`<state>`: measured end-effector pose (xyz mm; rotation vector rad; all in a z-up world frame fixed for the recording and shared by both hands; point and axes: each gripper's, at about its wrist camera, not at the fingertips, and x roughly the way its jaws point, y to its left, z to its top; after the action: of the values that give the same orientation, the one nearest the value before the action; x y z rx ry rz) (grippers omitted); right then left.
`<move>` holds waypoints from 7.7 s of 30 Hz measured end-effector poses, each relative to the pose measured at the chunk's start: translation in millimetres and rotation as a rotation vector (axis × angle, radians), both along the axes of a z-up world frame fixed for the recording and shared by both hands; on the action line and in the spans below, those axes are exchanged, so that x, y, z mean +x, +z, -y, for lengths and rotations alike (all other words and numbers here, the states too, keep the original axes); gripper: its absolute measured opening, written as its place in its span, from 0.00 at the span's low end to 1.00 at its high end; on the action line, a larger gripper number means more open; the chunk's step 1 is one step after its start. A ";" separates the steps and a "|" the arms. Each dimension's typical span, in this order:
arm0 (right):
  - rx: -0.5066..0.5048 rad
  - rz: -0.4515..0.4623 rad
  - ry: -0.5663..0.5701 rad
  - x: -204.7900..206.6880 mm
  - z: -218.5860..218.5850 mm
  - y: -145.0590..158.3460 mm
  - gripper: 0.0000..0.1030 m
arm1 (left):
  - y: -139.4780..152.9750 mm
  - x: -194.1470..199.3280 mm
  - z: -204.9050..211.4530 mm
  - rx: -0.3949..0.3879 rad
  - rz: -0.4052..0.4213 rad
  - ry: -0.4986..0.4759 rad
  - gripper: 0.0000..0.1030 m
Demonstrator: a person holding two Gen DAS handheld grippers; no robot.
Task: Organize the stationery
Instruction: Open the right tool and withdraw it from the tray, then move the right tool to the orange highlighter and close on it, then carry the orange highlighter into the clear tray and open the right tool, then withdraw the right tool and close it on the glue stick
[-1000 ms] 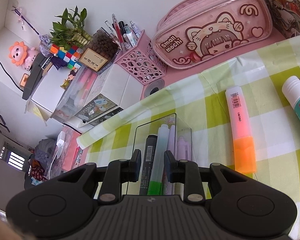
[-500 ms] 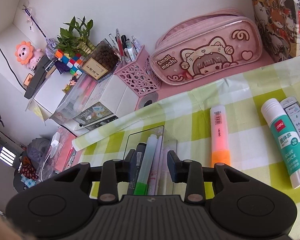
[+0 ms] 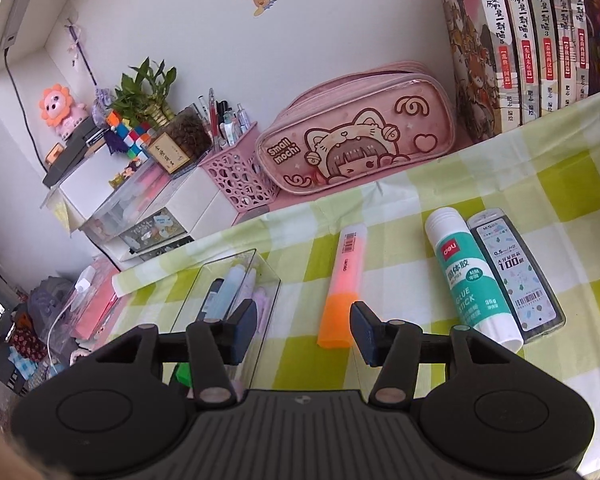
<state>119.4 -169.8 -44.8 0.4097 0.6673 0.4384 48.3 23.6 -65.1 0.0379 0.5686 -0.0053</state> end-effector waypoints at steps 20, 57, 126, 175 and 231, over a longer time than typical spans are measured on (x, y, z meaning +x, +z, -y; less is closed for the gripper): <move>-0.425 0.161 0.041 0.3 -47.2 -22.2 0.38 | 0.1 1.1 0.8 0.001 0.000 -0.001 0.73; -0.473 0.092 0.126 -47.9 -14.6 -14.8 0.34 | -0.5 3.6 3.3 0.004 -0.002 -0.001 0.73; 0.333 -0.327 0.060 34.3 -41.5 17.9 0.26 | -0.5 2.3 1.2 -0.010 -0.008 -0.007 0.73; 0.255 -0.328 0.012 47.7 -33.3 31.0 0.27 | -0.1 3.3 3.8 -0.012 -0.010 -0.008 0.73; -0.314 -0.047 0.055 -53.3 22.0 -7.9 0.32 | 0.2 2.0 5.0 -0.006 0.000 -0.006 0.73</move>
<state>66.0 -191.8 -52.7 0.1049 0.7805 0.3693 50.3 18.6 -64.9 0.0335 0.5681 -0.0126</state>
